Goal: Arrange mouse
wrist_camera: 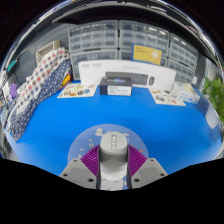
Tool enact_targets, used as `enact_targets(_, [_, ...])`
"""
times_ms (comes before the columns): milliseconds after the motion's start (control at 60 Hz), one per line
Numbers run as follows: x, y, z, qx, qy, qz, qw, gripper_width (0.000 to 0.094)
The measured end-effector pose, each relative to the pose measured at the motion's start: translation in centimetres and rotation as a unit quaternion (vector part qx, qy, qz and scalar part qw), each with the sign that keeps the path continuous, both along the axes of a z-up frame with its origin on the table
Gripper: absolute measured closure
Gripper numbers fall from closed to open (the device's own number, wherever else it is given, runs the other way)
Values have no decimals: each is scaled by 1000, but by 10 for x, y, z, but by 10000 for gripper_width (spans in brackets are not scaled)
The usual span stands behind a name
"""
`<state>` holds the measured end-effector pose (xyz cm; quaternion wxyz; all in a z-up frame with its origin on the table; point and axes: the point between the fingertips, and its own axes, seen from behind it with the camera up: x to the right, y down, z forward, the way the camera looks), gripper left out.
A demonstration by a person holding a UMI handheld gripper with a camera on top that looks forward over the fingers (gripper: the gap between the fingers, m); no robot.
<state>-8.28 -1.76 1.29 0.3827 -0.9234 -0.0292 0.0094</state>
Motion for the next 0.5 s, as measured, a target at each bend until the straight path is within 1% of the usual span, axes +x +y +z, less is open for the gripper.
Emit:
enact_targets(83, [-1,-10,-23,-19,-3,4,1000,573])
enact_targets(117, [-2,-6,-22,-2,-1,0,1000,576])
enact_targets(133, [-1,-7,-22,-4,3,-2,1000,573])
enact_targets(200, [-2,-7,-21,9,10,-12,1000,572])
enact_targets(217, [-2,-8,-22,9,9,-12,1000,547])
enact_targets(283, [-1,-6,-21,13,5,-13,1000,536])
enact_targets(300, [-1,-6,-21,14,4,-13,1000,512])
enact_targets(317, [-1,-6,-22,13,3,-12,1000,519])
enact_targets(333, [-1,-6,-21,14,4,-12,1000,493])
enact_targets(467, [-1,-6,-23,0,4,-16,1000,424])
enact_targets(483, [-1,-7,-22,-5,3,-18,1000,349])
enact_targets(500, [0,-9,-22,-11,1,-19,1000,296])
